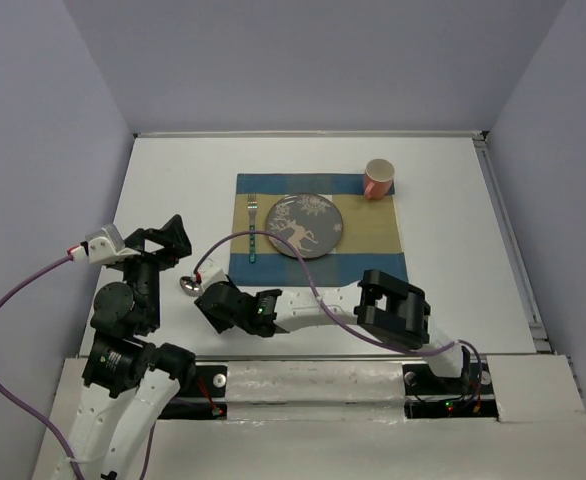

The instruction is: Set the dinner table for one person

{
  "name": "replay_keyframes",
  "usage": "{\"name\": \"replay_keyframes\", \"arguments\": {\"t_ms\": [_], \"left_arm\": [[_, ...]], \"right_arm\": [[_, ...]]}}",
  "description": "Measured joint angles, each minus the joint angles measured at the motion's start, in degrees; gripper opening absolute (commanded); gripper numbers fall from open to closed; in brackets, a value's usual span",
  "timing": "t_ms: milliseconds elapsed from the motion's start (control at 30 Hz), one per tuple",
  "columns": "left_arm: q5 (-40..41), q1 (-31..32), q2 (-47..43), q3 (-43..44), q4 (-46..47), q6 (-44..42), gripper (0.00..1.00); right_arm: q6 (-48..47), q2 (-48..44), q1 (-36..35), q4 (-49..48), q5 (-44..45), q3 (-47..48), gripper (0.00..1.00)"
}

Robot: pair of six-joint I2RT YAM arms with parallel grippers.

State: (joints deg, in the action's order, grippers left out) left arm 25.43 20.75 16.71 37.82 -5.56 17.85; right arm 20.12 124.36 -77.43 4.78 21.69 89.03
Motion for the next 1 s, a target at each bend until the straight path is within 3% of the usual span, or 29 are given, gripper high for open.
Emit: {"name": "replay_keyframes", "arguments": {"t_ms": [233,500,600,700,733,1000], "left_arm": [[-0.39,-0.02,0.0,0.0,0.02,0.02,0.99],[-0.66,-0.02,0.0,0.0,0.07,0.02,0.99],[-0.83,-0.02,0.0,0.0,0.09,0.02,0.99],[-0.94,-0.02,0.0,0.0,0.11,0.02,0.99],[-0.98,-0.02,0.0,0.0,0.11,0.02,0.99],[-0.98,-0.04,0.0,0.0,0.11,0.02,0.99]], "right_arm": [[-0.76,0.0,0.24,1.29,0.59,0.04,0.54],[-0.98,3.37,0.98,1.99,-0.37,2.58,0.4],[-1.36,3.78,1.16,2.19,-0.55,3.21,0.26],[-1.95,3.78,1.29,2.67,-0.68,3.41,0.03],[-1.95,3.78,1.29,2.69,-0.63,3.45,0.0],[-1.07,-0.11,1.75,3.15,1.62,-0.31,0.0]]}}
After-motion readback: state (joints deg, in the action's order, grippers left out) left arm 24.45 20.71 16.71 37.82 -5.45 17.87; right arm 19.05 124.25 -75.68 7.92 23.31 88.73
